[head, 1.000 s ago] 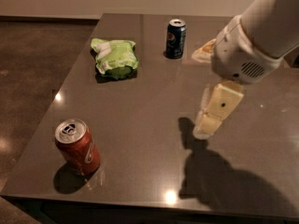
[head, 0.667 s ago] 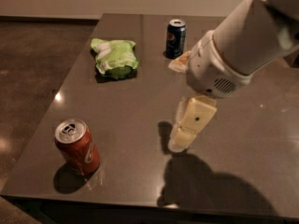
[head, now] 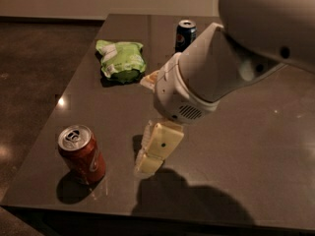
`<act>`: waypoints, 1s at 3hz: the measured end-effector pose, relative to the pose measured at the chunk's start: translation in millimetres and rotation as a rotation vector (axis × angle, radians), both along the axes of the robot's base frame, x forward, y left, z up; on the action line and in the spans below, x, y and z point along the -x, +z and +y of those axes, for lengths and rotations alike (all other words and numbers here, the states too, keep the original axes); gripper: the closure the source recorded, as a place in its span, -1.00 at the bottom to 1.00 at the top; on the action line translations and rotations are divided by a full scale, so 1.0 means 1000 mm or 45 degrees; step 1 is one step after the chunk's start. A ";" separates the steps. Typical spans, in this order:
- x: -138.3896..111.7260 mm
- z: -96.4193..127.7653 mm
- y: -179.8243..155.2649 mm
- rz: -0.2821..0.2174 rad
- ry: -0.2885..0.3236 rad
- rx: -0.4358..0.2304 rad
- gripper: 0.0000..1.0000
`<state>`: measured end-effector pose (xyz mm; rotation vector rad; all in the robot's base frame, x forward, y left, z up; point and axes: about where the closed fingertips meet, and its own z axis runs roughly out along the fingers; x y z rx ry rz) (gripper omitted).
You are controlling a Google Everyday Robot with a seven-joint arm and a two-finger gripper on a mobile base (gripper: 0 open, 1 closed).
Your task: Move coke can near green rice chip bag
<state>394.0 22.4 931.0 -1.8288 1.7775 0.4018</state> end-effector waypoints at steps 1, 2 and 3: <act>0.007 0.029 -0.004 0.002 0.039 -0.050 -1.00; 0.017 0.061 -0.011 0.020 0.093 -0.088 -1.00; 0.025 0.077 -0.021 0.049 0.125 -0.093 -1.00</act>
Offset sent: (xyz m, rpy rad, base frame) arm -0.0219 0.0842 -0.0266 0.0951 0.0505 0.1055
